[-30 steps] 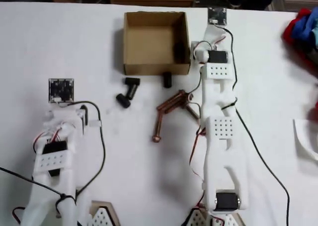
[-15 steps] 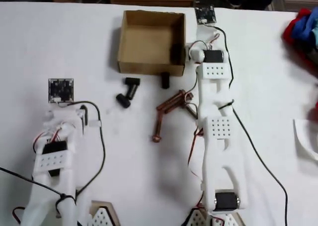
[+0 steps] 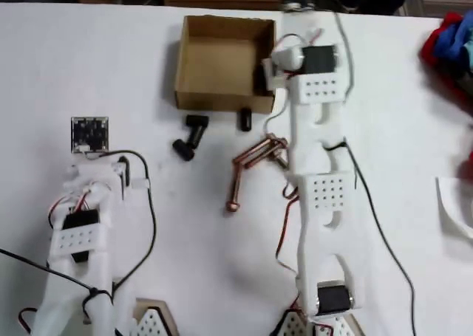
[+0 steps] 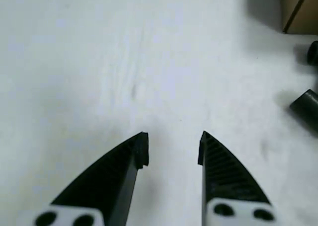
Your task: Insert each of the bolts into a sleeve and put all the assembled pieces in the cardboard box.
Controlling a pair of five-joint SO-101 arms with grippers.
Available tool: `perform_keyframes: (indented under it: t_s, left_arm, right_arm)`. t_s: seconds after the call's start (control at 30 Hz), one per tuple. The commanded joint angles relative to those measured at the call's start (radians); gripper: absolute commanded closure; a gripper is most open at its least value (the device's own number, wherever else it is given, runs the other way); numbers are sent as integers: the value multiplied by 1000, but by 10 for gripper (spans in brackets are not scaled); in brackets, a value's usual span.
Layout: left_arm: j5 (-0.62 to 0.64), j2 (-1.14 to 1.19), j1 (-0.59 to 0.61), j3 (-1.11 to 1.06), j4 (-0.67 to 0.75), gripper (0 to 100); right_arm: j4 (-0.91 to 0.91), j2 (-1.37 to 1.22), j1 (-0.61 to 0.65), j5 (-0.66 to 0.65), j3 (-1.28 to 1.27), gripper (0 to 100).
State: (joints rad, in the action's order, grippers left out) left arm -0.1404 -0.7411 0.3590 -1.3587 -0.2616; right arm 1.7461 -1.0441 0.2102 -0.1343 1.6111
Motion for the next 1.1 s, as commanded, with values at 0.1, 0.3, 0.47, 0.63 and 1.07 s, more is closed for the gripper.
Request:
perform_keyframes:
  t_s: [0.1, 0.3, 0.47, 0.63, 1.07]
  left_arm:
    - [11, -9, 66, 41, 17, 819]
    - [11, -9, 66, 42, 17, 819]
    - [11, -9, 66, 42, 17, 819]
    - [11, -9, 66, 41, 17, 819]
    - [11, -9, 66, 42, 17, 819]
  right_arm:
    - [27, 211, 125, 35, -236, 948]
    - [22, 337, 186, 241, -571, 839]
    - [-18, 308, 206, 305, -643, 795]
    - [-116, 214, 200, 307, -644, 795]
    - [-295, 114, 199, 307, -643, 861]
